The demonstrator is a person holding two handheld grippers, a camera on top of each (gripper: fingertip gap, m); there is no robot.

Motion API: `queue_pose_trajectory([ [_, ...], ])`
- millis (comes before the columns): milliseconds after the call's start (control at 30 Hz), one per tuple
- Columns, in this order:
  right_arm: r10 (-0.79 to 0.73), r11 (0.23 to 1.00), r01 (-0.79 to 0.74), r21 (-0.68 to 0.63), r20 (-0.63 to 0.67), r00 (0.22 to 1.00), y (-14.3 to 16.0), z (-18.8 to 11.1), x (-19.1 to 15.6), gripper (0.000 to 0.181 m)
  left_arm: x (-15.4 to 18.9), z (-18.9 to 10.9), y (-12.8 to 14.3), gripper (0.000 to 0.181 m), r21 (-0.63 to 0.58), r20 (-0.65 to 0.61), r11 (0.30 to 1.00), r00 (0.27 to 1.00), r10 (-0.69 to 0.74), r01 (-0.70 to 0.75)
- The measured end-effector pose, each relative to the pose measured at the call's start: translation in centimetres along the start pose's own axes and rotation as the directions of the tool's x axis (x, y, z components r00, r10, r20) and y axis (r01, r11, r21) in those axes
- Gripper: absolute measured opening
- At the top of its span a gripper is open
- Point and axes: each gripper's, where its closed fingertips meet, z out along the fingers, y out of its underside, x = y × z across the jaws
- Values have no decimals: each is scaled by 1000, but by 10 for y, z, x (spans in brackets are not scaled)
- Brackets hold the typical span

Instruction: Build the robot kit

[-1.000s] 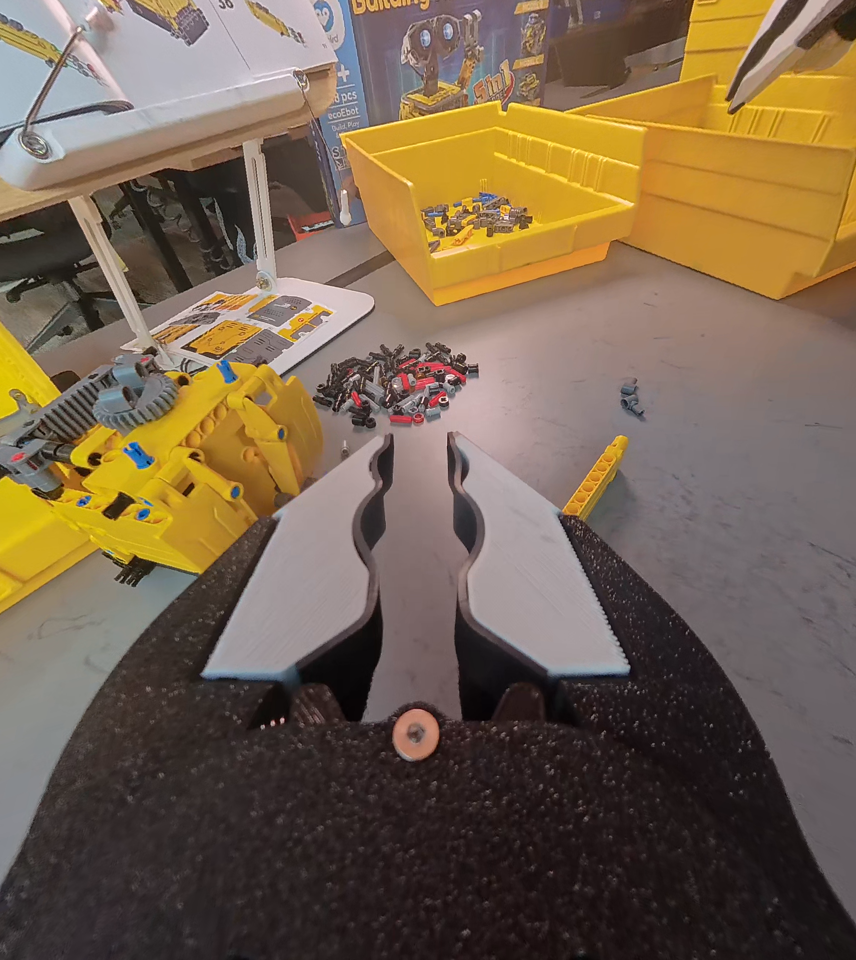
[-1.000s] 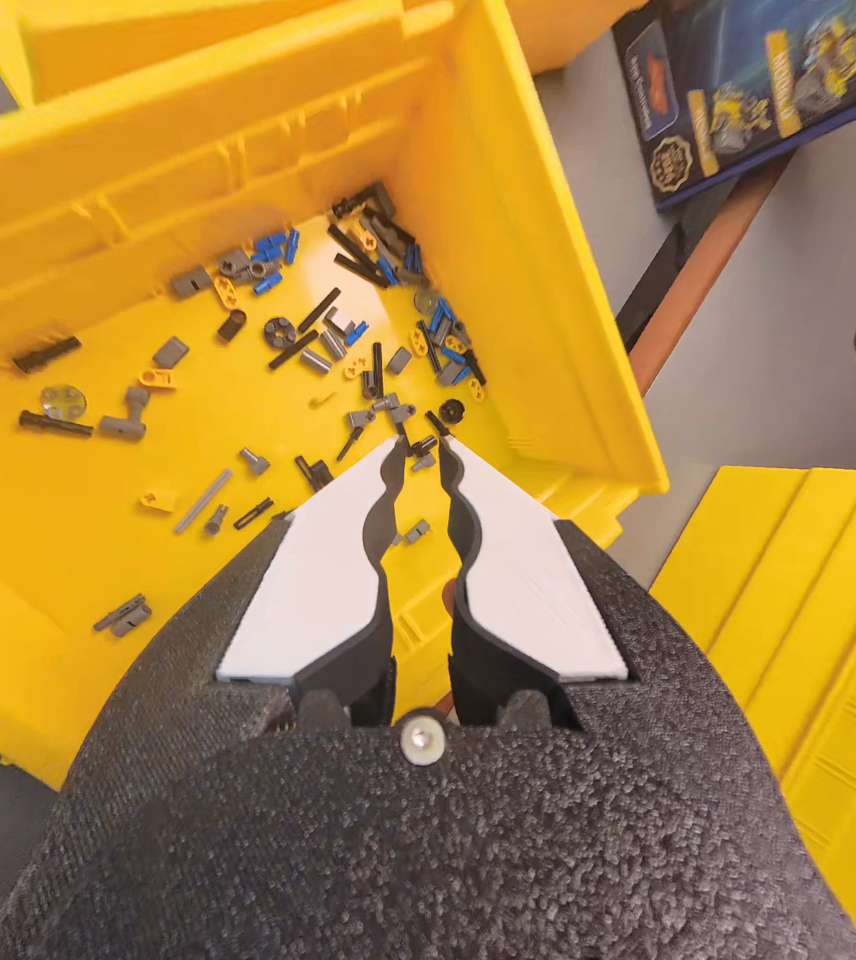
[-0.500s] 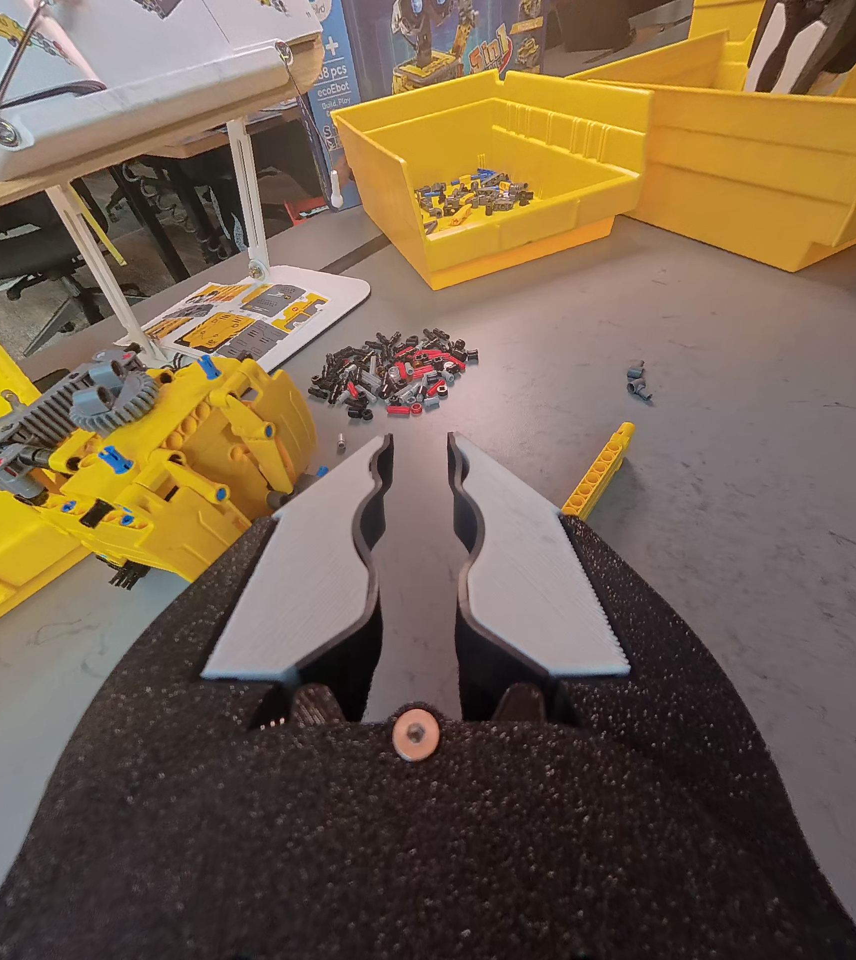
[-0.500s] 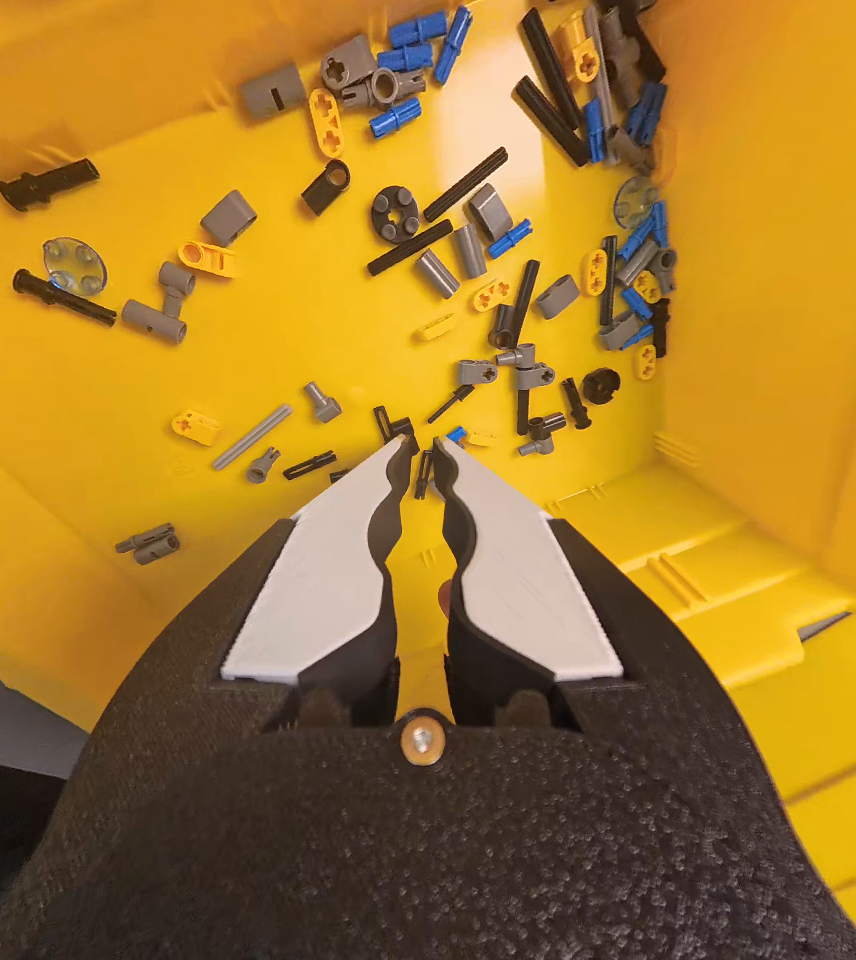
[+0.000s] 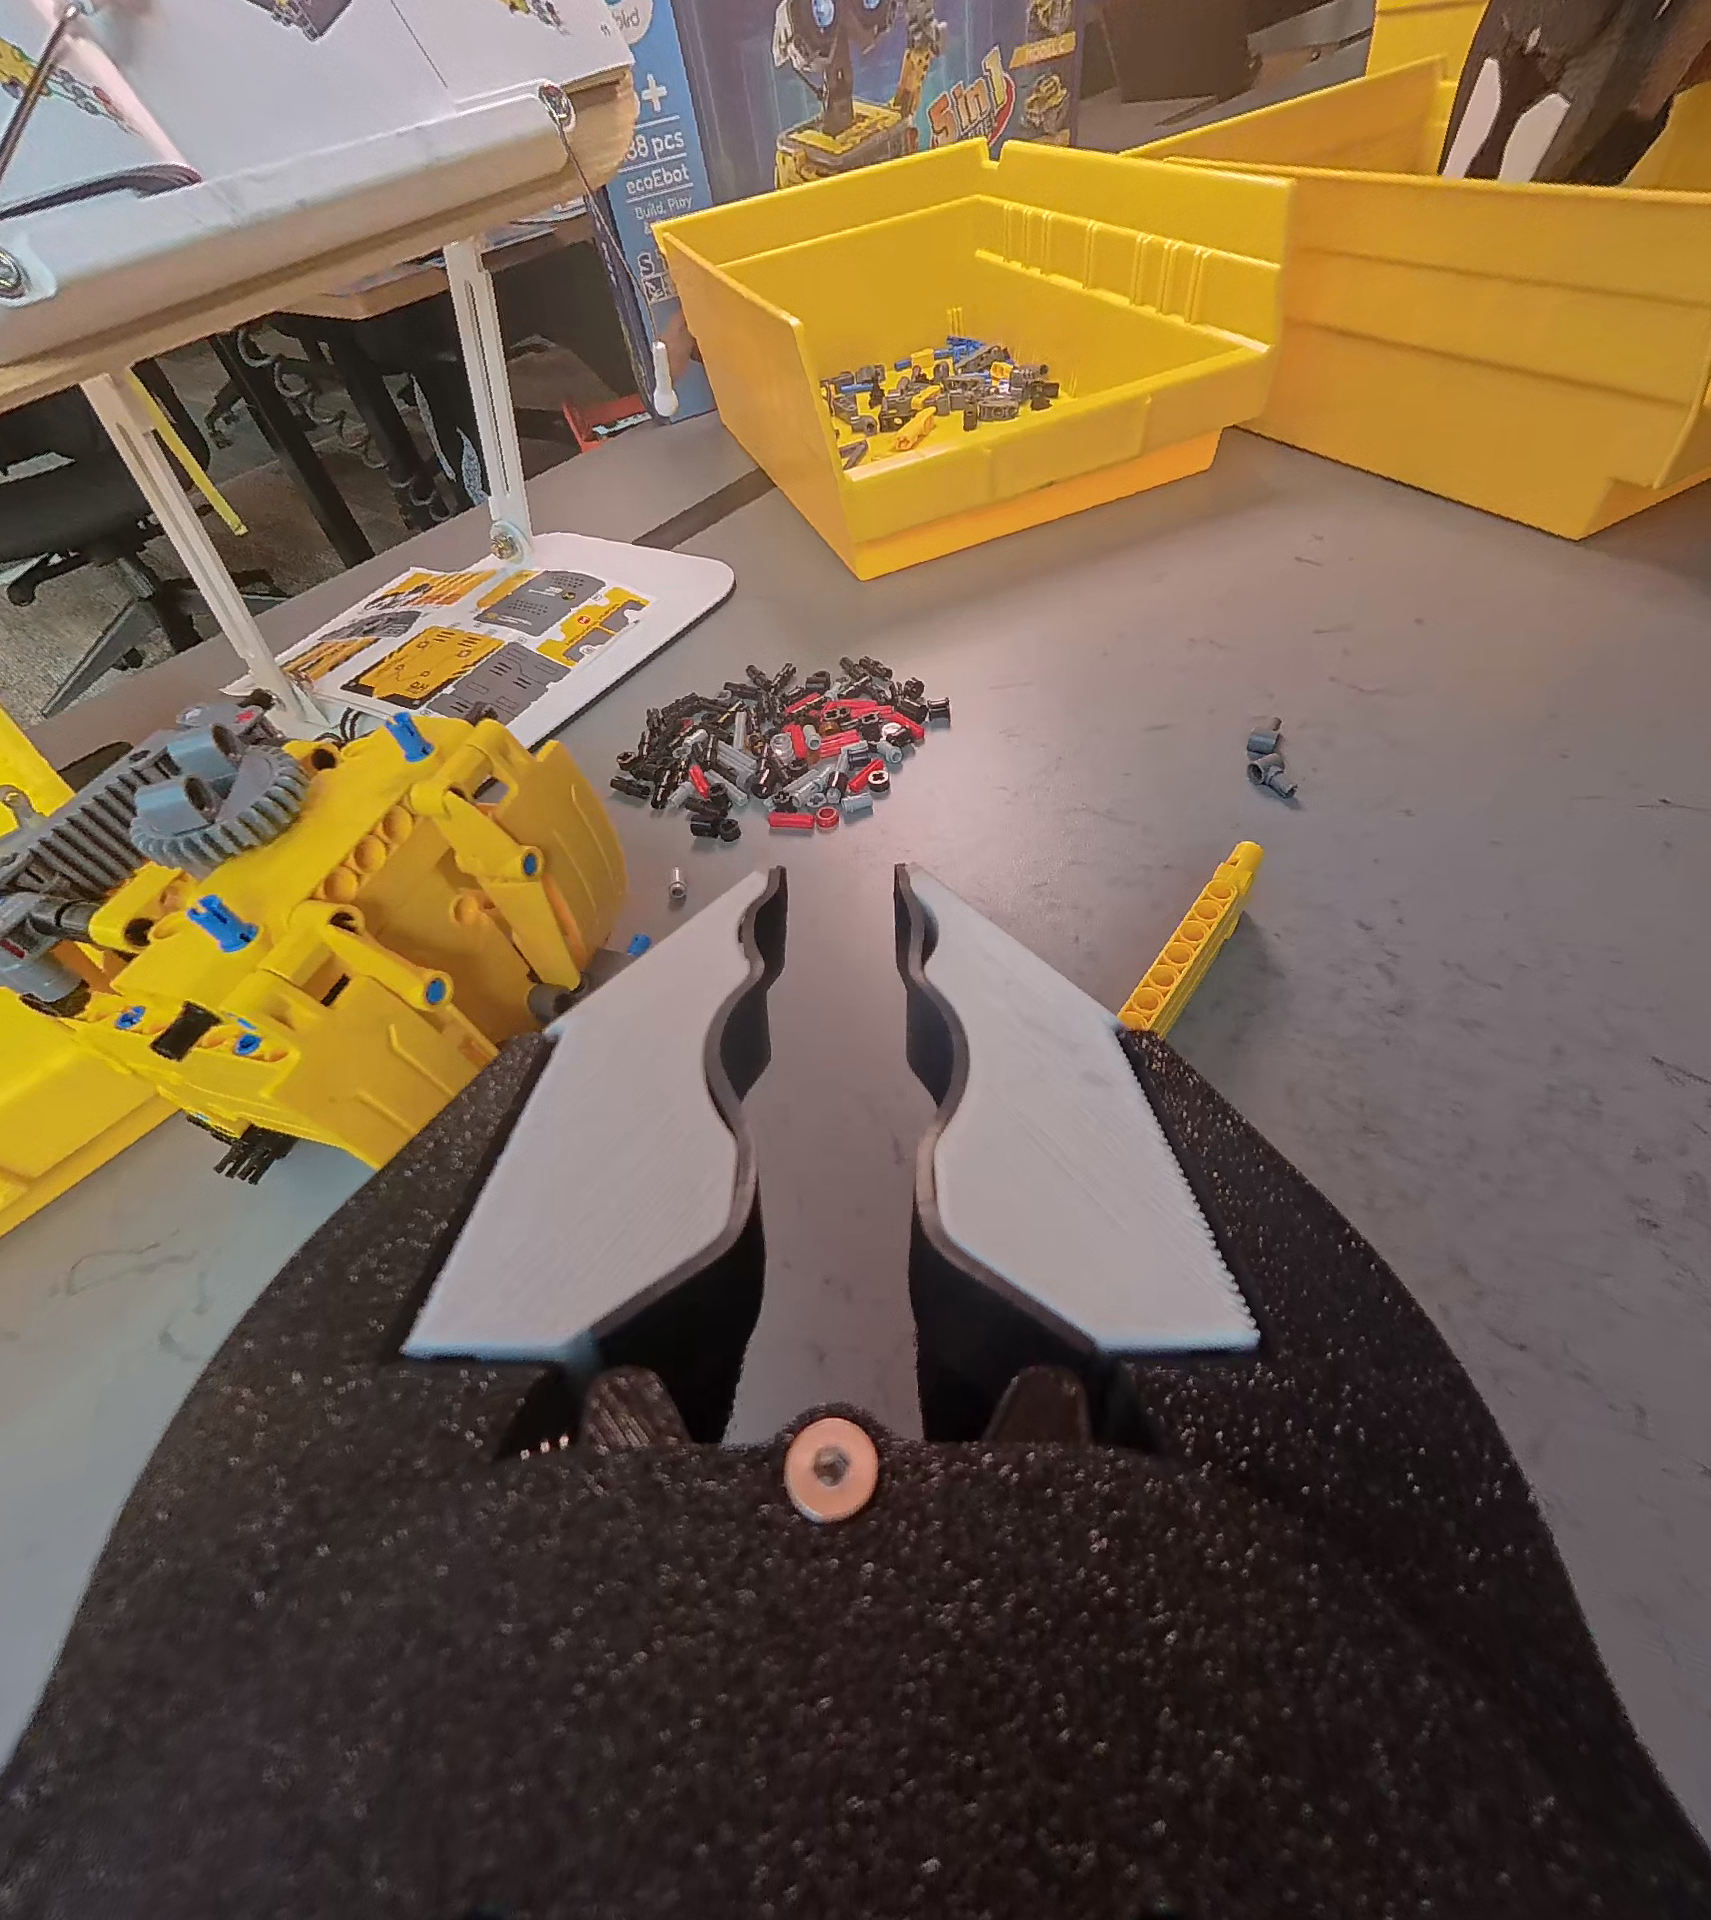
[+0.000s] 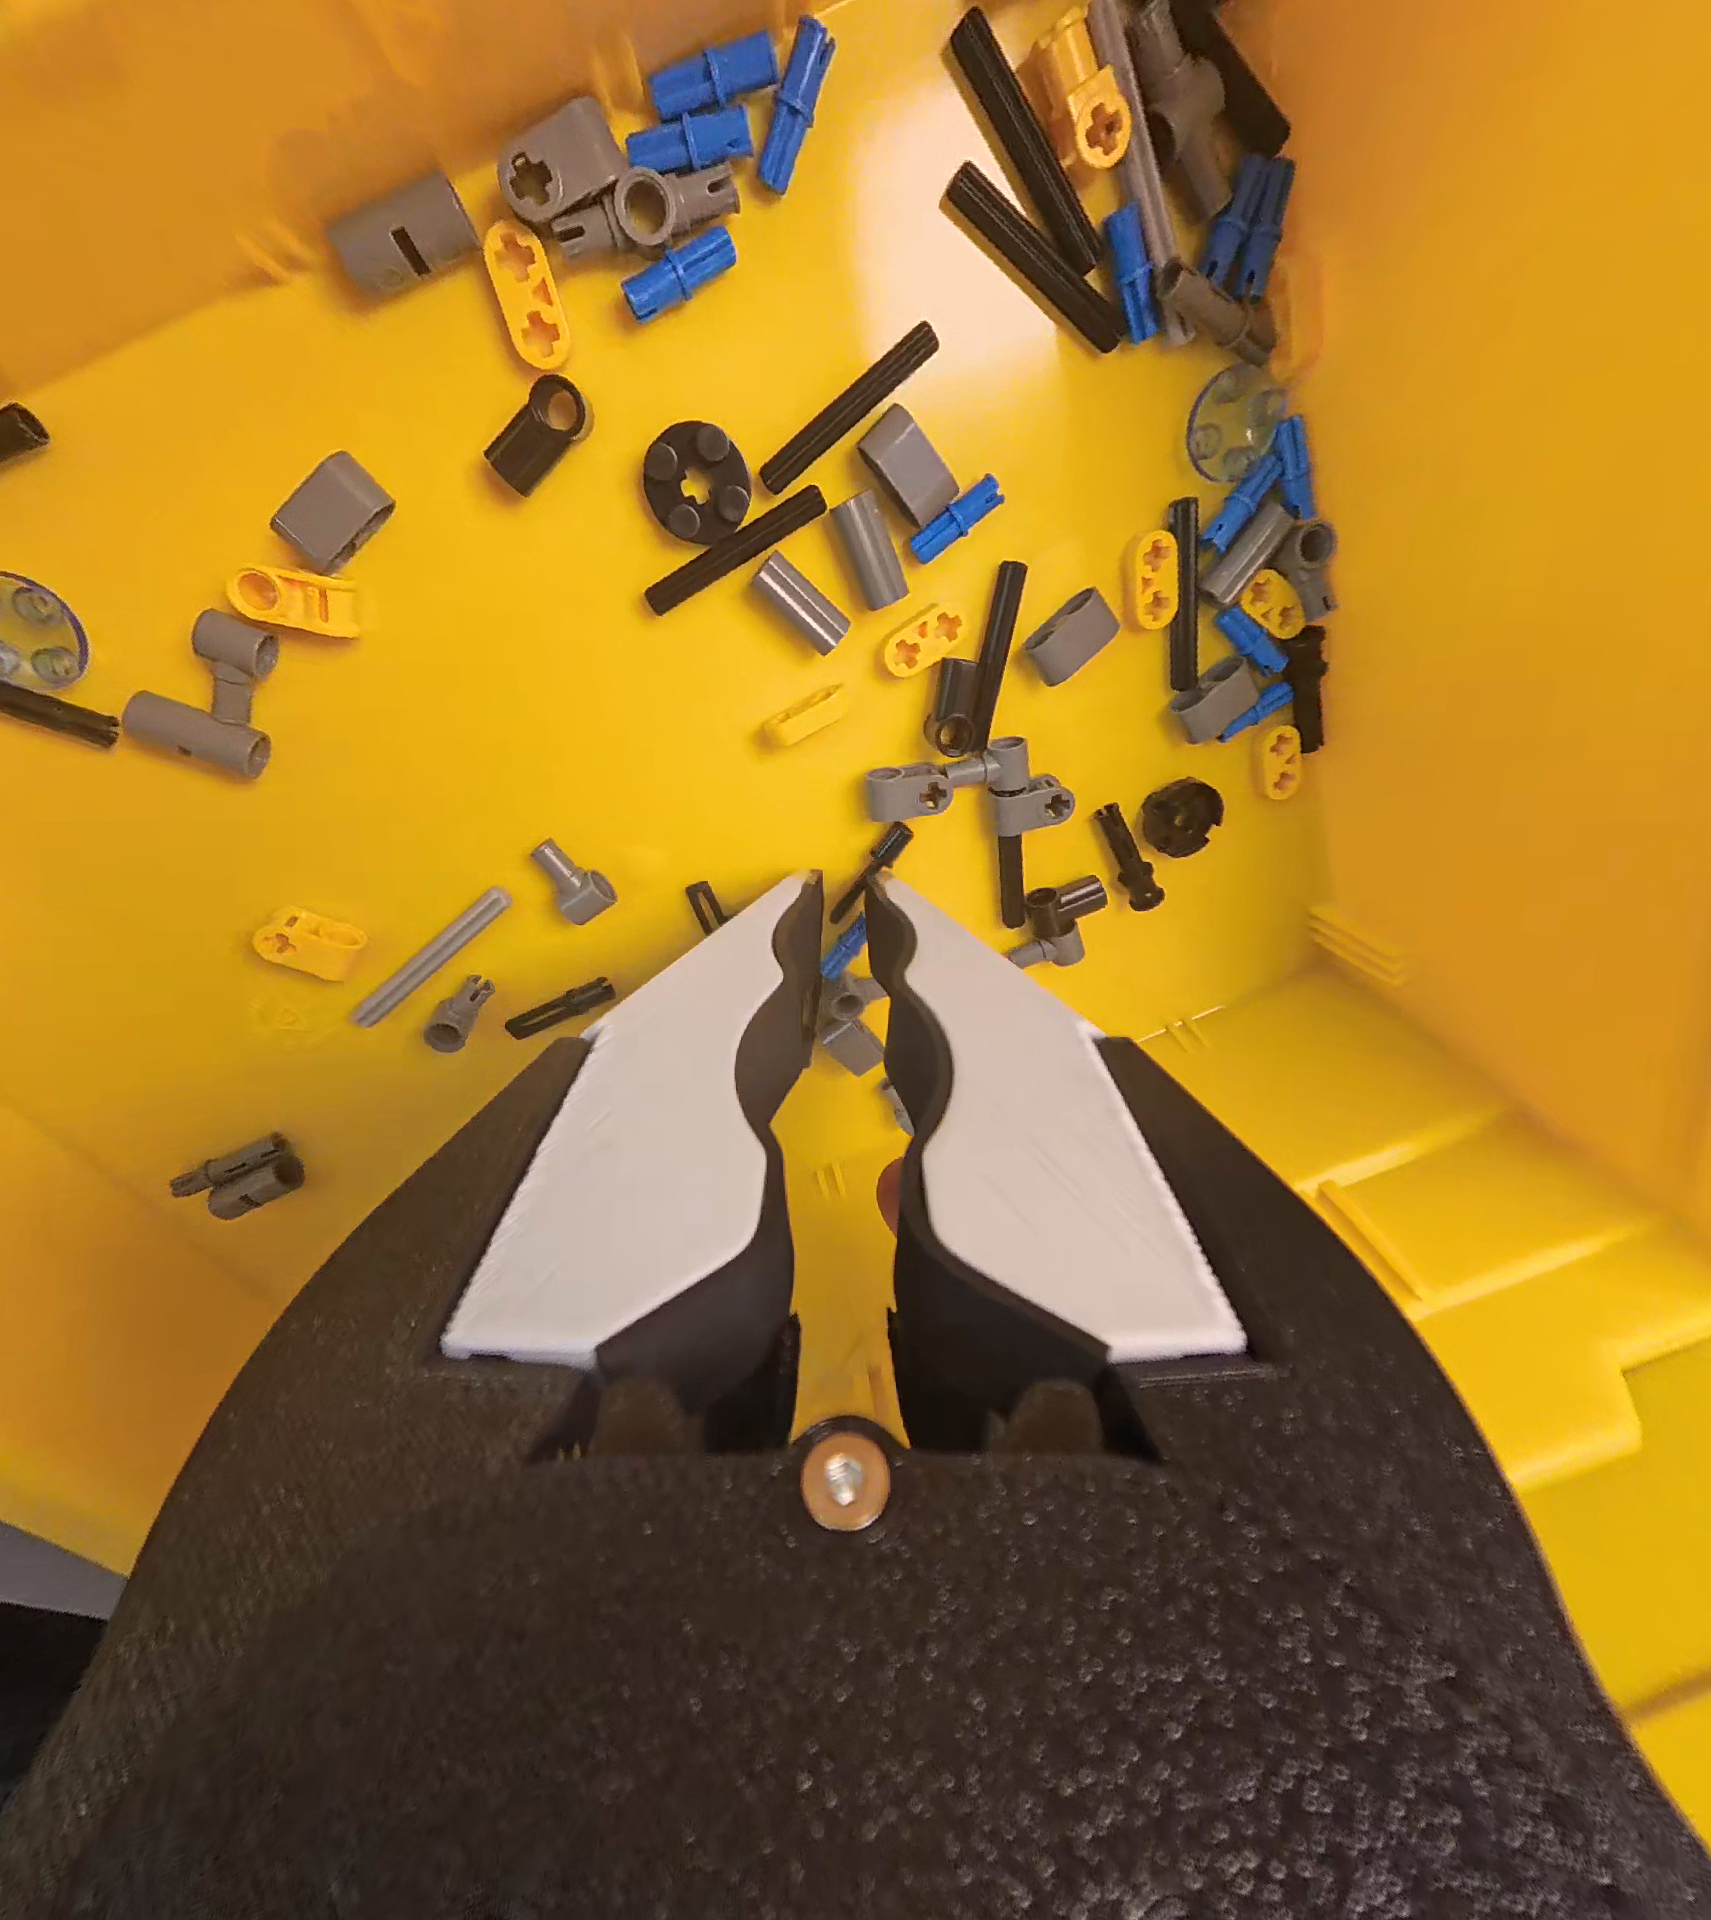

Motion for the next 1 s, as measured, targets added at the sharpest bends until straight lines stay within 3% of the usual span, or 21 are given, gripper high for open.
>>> queue_pose_trajectory([
  [233, -52, 997, 44, 62, 135, 989, -5, -13, -26, 0, 0, 1, 1, 20, -6, -4, 1000, 1000, -2, 2],
  [500, -18, 975, 3, 223, 67, 998, -32, -30, -5, 10, 1, 1, 2, 19, -14, -3, 1000, 1000, 5, -5],
  [833, 39, 970, -7, 242, -127, 991, -53, -18, 36, 7, 4, 3, 4, 19, -28, 5, 999, 999, 40, -40],
  [1000, 64, 968, -36, 249, -104, 993, -53, -15, 46, 9, 5, 4, 6, 19, -39, 8, 998, 999, 53, -53],
])
